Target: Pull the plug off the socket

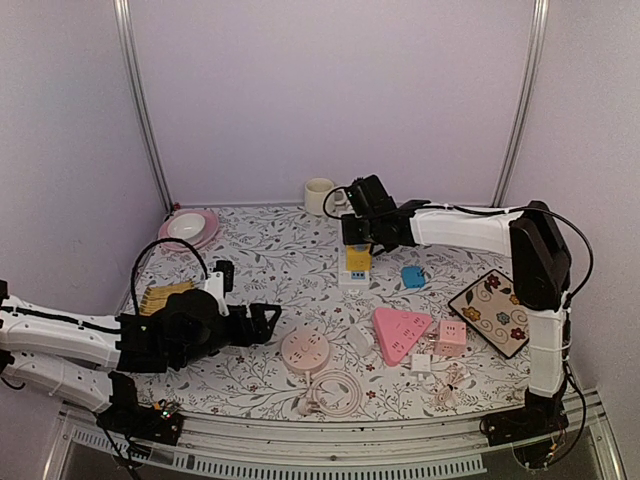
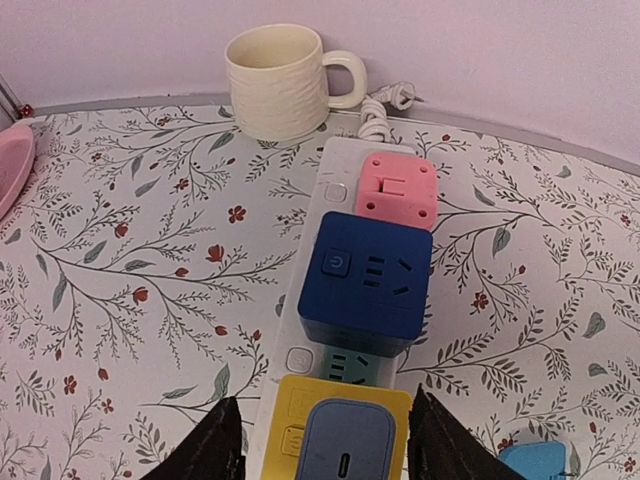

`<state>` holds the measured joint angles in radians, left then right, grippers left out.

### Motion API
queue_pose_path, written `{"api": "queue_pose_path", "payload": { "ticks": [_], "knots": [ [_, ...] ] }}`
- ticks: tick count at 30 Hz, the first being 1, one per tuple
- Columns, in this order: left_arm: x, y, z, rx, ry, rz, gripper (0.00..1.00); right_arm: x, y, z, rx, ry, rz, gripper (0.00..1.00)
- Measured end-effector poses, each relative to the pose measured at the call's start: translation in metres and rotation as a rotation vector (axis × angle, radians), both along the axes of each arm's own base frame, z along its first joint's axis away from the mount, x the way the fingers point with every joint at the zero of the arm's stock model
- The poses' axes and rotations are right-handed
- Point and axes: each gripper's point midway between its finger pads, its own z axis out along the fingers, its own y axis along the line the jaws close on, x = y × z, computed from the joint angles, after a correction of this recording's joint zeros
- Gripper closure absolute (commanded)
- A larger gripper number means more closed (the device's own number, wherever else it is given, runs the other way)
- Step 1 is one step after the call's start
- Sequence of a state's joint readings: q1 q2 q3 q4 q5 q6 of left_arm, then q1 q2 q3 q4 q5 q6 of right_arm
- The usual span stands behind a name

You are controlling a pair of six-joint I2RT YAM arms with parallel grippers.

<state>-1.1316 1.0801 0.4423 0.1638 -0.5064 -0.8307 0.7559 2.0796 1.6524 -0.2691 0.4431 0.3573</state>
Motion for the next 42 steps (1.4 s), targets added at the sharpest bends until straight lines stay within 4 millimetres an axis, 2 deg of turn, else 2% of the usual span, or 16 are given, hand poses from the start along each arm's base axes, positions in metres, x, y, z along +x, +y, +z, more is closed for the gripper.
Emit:
{"api": "queue_pose_path", "payload": {
  "ticks": [3,12,16,21,23,27,30,35,39,42],
  "knots": [
    [0.000,0.000,0.000,0.000,0.000,0.000,0.04,0.002,0.000,-0.005,-0.024,0.006,-0.001,0.49],
    [0.000,0.001,-0.001,0.005,0.003,-0.001,0.04,0.004,-0.003,-0.012,-0.050,0.018,-0.002,0.50],
    [0.000,0.001,-0.002,0.007,0.004,-0.001,0.04,0.010,-0.001,-0.025,-0.063,0.034,0.002,0.62],
    [0.002,0.000,-0.007,0.028,0.011,0.000,0.03,0.009,-0.003,-0.034,-0.068,0.059,0.006,0.84],
    [0.010,0.001,-0.006,0.029,0.017,0.008,0.03,0.009,-0.003,-0.034,-0.070,0.061,0.008,0.90],
    [0.037,0.004,-0.001,0.016,0.035,0.038,0.03,0.007,0.000,-0.034,-0.063,0.069,0.026,0.95],
    [0.061,0.005,0.001,-0.010,0.064,0.037,0.03,0.002,0.001,-0.034,-0.054,0.083,0.042,0.95],
    [0.096,0.005,0.008,-0.061,0.109,-0.014,0.03,-0.019,0.008,-0.033,-0.055,0.114,0.077,0.95],
    [0.110,0.002,0.021,-0.094,0.111,-0.085,0.04,-0.041,0.025,-0.033,-0.046,0.142,0.117,0.95],
    [0.110,0.000,0.020,-0.110,0.130,-0.130,0.04,-0.055,0.036,-0.034,-0.026,0.165,0.147,0.96]
  ]
}}
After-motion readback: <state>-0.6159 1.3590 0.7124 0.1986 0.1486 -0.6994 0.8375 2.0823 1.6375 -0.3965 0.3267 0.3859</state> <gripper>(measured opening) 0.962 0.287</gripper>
